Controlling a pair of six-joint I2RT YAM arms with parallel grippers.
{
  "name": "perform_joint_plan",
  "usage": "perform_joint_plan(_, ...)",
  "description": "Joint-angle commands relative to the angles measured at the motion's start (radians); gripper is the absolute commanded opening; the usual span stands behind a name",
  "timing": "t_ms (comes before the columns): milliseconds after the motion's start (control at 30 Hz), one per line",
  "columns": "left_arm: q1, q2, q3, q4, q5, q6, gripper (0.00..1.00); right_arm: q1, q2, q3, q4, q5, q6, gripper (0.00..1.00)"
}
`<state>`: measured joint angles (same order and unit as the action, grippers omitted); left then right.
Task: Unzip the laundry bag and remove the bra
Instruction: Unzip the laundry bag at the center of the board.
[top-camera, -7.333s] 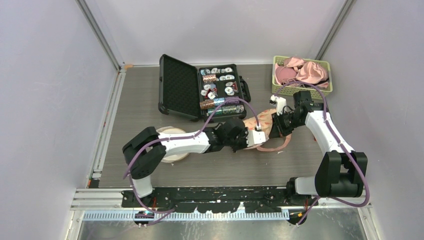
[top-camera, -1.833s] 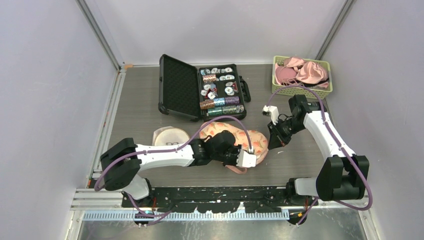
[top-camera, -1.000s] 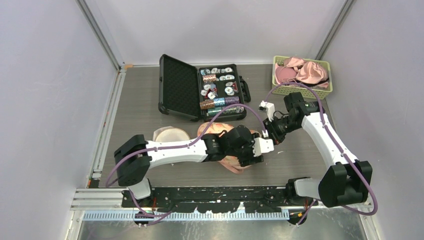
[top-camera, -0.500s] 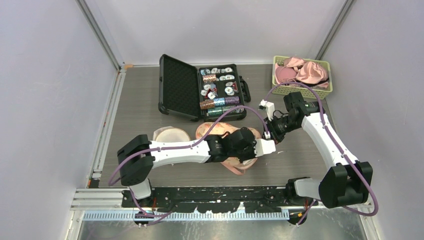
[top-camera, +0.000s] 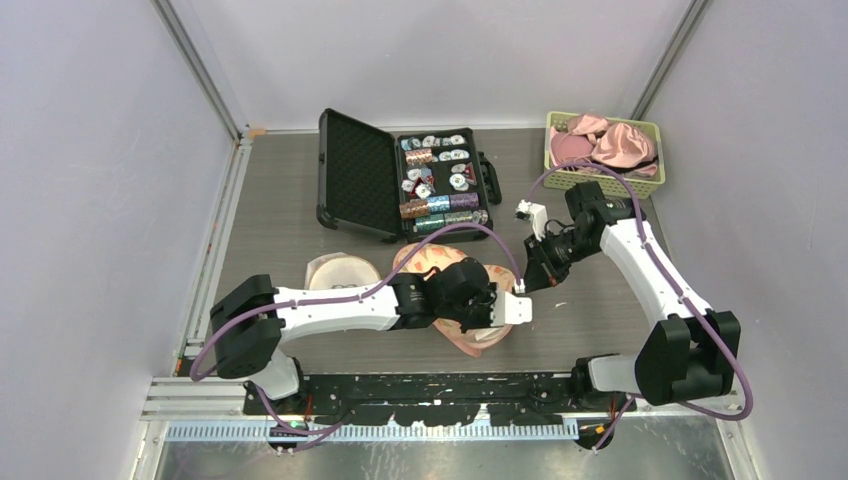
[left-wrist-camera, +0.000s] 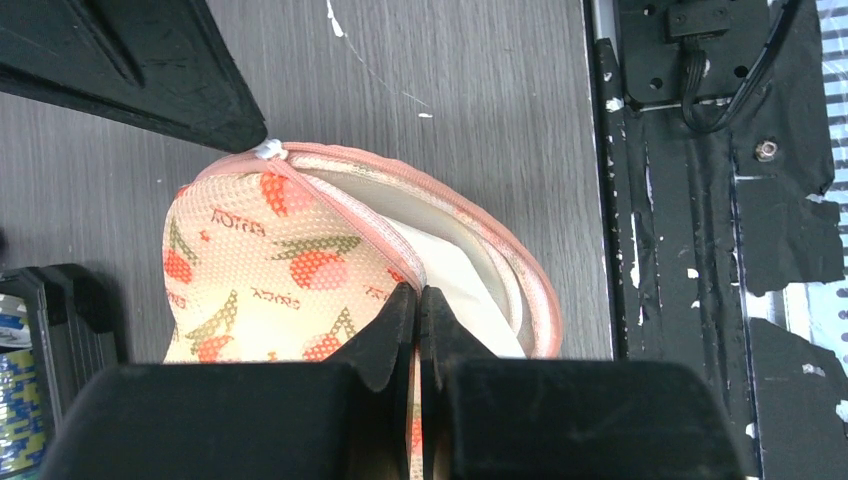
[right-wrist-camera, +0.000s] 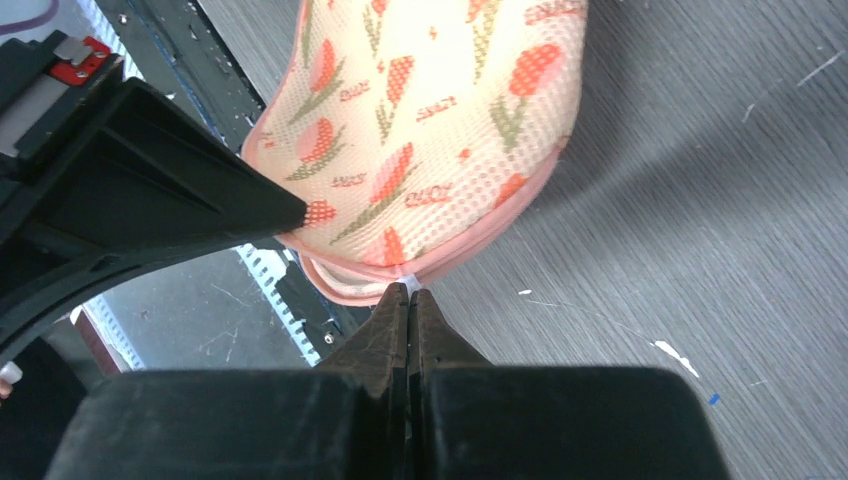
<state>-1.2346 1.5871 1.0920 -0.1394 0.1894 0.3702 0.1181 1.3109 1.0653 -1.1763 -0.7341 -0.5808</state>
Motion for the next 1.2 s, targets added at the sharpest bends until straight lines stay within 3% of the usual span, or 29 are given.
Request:
perform_joint_plan(0, 0.006, -0.044, -0.012, -0.014, 0.094, 0.051, 0.00, -0.039, 0.046, 0.051, 0.016, 0.026, -0.072, 0.00)
perform_joint_plan(100, 0.010, -0.049, -0.009, -0.025, 0.102, 0.066, 0.00, -0.042, 0.077, 0.078, -0.038, 0.003, -0.113, 0.01)
perform_joint_plan(200, 0.013, -0.053, -0.001, -0.010, 0.023, 0.000, 0.00, -0.037, 0.074, 0.078, -0.060, -0.033, -0.112, 0.01)
perform_joint_plan(367, 0.014, -0.067, 0.038, 0.009, -0.042, -0.103, 0.42, -0.029, 0.047, 0.051, -0.043, -0.077, -0.059, 0.01)
perform_joint_plan(533, 0.012, -0.039, 0.099, 0.029, -0.130, -0.234, 0.63, -0.020, 0.034, 0.040, 0.001, -0.090, 0.034, 0.01)
perform_joint_plan(767, 0.008, 0.042, 0.177, -0.001, -0.222, -0.396, 0.67, -0.001, 0.027, 0.045, 0.069, -0.124, 0.145, 0.01)
perform_joint_plan(1167, 0.005, 0.112, 0.237, -0.053, -0.329, -0.489, 0.66, 0.033, -0.010, 0.049, 0.119, -0.164, 0.255, 0.01)
